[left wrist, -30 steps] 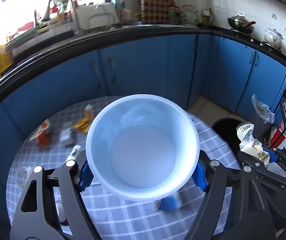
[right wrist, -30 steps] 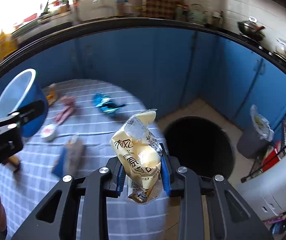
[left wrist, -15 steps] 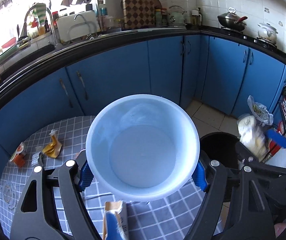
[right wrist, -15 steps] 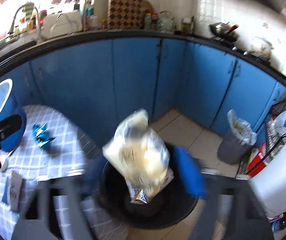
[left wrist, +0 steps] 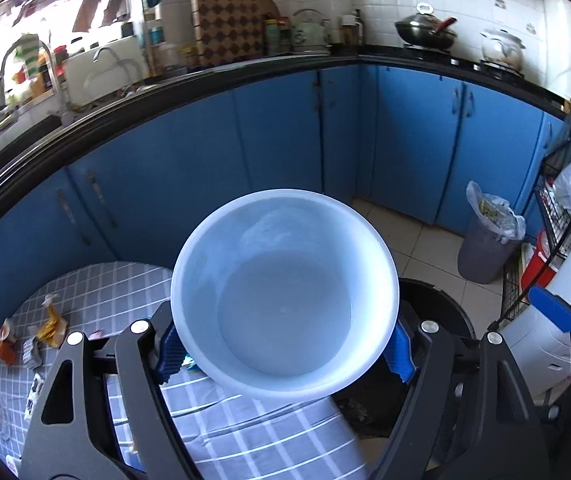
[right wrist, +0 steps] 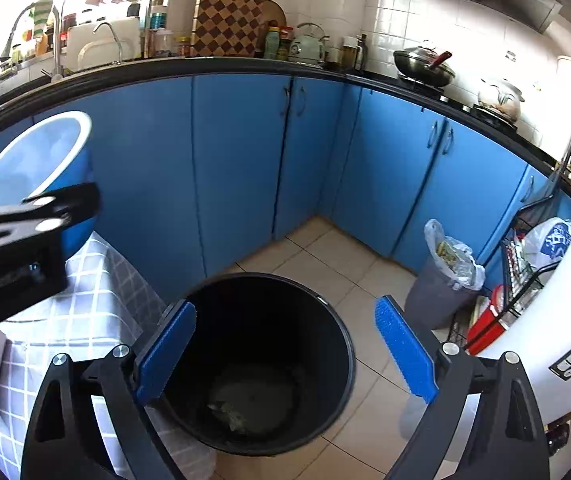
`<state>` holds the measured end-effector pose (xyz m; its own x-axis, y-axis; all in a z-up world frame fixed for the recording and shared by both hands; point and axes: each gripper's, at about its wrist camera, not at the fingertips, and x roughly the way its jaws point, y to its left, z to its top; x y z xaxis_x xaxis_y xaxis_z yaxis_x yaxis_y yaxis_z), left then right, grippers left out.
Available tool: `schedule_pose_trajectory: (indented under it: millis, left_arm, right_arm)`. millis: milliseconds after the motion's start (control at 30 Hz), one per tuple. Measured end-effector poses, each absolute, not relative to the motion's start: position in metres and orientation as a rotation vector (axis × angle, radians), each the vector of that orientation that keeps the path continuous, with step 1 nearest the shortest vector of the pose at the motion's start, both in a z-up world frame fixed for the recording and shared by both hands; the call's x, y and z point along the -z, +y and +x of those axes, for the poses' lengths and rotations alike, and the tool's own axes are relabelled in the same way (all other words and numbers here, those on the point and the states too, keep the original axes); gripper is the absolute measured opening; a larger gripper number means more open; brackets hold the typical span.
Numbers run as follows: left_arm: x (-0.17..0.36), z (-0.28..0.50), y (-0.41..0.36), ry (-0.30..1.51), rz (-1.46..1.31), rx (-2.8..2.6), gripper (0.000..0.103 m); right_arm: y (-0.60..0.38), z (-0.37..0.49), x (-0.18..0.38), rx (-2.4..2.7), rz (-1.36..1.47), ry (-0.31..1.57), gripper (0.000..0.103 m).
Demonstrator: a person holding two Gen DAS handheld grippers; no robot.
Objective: Collect trash
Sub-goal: 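Carry the snack bag over the black bin and open the right tool, then drop the light blue bowl into the black bin with the left tool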
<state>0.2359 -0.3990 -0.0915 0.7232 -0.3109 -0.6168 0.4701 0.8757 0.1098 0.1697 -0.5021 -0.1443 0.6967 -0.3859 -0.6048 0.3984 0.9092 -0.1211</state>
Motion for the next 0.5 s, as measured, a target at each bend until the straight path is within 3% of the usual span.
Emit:
schedule_pose_trajectory:
  millis: [100,200,500]
  left_arm:
    - [0.09,0.234,-0.415,0.613,0.287,0.458,0.078]
    - [0.086,0.233,-0.426,0.571,0.303,0.447,0.099]
    - [0.081,0.234,-0.4,0.563,0.325,0.386,0.099]
  right_arm:
    - [-0.509,0.165,0.149,0.454,0.032,0.681,0.089]
    - [-0.511,0.163,0.151,0.458,0.032,0.688,0.089]
    - [-0.496,0.163,0.15,0.421,0.056,0.697,0.089]
